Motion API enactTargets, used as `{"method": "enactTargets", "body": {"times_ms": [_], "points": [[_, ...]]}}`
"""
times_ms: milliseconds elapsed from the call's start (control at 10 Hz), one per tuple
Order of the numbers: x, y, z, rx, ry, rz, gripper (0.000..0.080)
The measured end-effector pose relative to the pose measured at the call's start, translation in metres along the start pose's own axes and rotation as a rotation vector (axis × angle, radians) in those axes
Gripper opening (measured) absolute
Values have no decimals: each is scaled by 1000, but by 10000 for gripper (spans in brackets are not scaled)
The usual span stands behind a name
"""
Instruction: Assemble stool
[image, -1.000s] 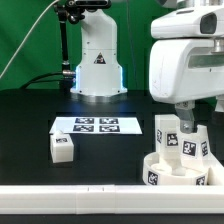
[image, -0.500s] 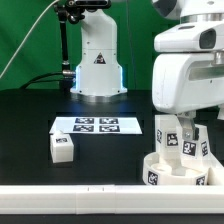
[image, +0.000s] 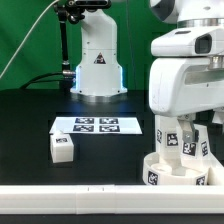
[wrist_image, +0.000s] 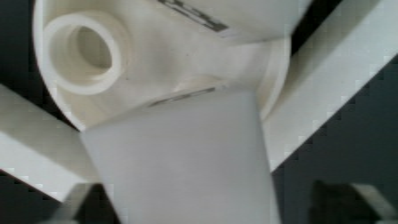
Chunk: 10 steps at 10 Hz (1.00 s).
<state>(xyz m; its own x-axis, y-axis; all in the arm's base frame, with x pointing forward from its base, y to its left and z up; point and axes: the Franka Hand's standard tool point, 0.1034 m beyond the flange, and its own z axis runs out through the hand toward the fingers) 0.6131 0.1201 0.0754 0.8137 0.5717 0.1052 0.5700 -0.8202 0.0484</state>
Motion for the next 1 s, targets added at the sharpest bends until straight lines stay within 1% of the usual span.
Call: {"method": "enactTargets", "body": {"times_ms": [100,200,500,800,900,1000], "points": [[1,0,0,-1,1,1,386],[0,1,0,-1,1,2,340],[0,1,0,-1,1,31,340],[0,1,0,1,1,252,340],[0,1,0,1,1,289,340],[-1,1,0,10,6,456,340]]}}
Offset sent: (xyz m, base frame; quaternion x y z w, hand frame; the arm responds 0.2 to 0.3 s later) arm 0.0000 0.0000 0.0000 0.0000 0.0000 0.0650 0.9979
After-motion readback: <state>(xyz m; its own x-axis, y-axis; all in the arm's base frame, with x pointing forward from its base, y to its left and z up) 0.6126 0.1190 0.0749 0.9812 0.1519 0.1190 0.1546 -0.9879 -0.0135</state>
